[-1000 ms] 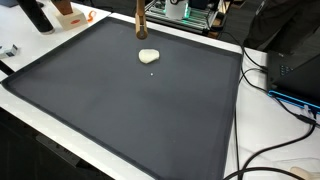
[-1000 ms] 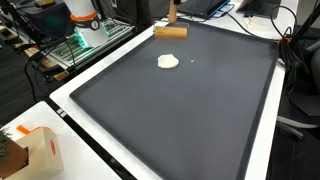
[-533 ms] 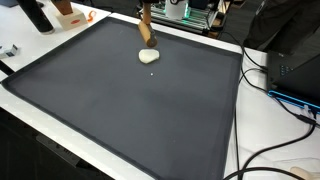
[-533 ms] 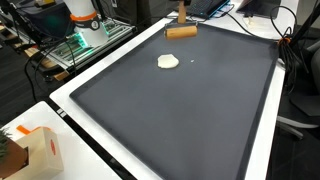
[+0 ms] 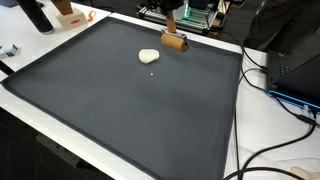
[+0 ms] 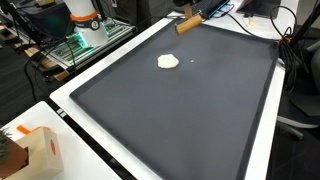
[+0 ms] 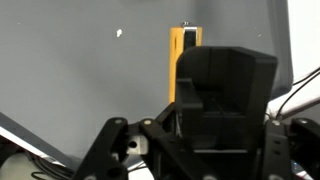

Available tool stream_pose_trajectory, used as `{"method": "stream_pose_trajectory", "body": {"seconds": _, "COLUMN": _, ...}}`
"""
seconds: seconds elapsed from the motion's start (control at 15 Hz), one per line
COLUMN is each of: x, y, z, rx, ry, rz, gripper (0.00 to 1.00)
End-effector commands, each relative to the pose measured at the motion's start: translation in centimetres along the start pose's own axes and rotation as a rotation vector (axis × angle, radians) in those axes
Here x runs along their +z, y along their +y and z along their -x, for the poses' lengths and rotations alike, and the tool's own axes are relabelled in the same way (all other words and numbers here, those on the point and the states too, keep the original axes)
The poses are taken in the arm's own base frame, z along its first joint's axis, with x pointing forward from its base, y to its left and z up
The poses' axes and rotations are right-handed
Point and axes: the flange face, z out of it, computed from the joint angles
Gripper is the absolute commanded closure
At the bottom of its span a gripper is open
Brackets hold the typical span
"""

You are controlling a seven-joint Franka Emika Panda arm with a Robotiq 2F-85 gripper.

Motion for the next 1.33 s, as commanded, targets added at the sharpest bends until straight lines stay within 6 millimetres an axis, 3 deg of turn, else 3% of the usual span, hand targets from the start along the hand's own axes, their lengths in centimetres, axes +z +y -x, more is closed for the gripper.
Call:
{"method": "stream_pose_trajectory", "body": {"seconds": 0.0, "x": 0.6, "y": -0.5, "z": 0.9, "rx": -0.066, "ry": 0.069, "rz": -0.115, "gripper": 0.81}}
{"method": "stream_pose_trajectory", "body": {"seconds": 0.33, "x": 2.1, "y": -0.3, "z": 2.1, "rx": -0.043, "ry": 0.028, "rz": -0.24, "gripper": 0.81}}
{"method": "stream_pose_trajectory", "body": {"seconds": 1.27, "x": 7.2, "y": 1.9, "z": 4.6, "rx": 0.042, "ry": 0.014, "rz": -0.381, "gripper": 0.81}}
